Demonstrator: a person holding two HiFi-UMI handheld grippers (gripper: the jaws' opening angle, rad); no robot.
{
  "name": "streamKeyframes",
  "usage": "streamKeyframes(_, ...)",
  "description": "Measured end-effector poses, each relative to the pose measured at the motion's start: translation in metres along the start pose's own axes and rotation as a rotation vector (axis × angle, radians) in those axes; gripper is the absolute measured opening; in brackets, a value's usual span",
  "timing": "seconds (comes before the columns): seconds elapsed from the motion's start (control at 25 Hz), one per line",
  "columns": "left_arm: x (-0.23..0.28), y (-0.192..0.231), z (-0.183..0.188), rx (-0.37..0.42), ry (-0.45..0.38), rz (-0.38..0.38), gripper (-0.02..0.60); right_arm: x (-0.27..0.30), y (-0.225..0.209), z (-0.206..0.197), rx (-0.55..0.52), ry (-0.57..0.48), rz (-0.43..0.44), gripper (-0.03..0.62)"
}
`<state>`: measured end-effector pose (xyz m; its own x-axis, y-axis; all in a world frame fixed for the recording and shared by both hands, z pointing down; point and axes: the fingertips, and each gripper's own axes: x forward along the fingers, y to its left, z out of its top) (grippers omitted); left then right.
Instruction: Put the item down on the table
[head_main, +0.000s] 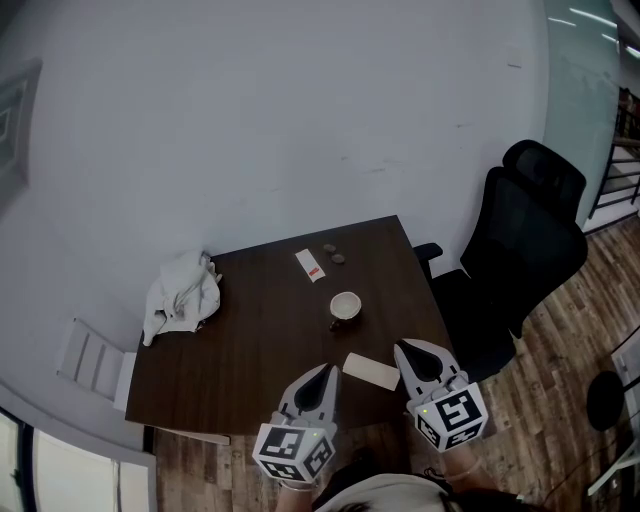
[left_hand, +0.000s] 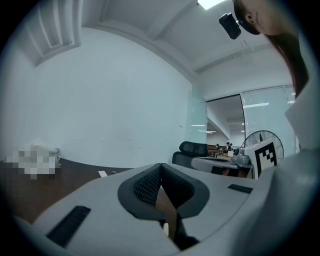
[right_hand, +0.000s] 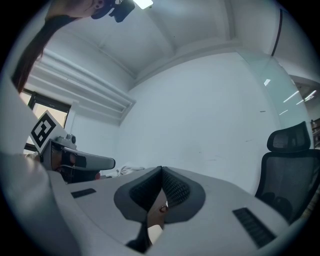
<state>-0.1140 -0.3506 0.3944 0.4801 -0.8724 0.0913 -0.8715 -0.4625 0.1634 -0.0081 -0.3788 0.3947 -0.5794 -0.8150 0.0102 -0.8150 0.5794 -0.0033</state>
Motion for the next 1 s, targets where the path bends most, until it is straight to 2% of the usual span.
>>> streamKeyframes(1.0, 0.003, 0.023, -0.011, -0.032, 0.023, 0.018, 0.018, 0.029, 0.01, -0.012, 0.009, 0.017, 0.039, 0.008)
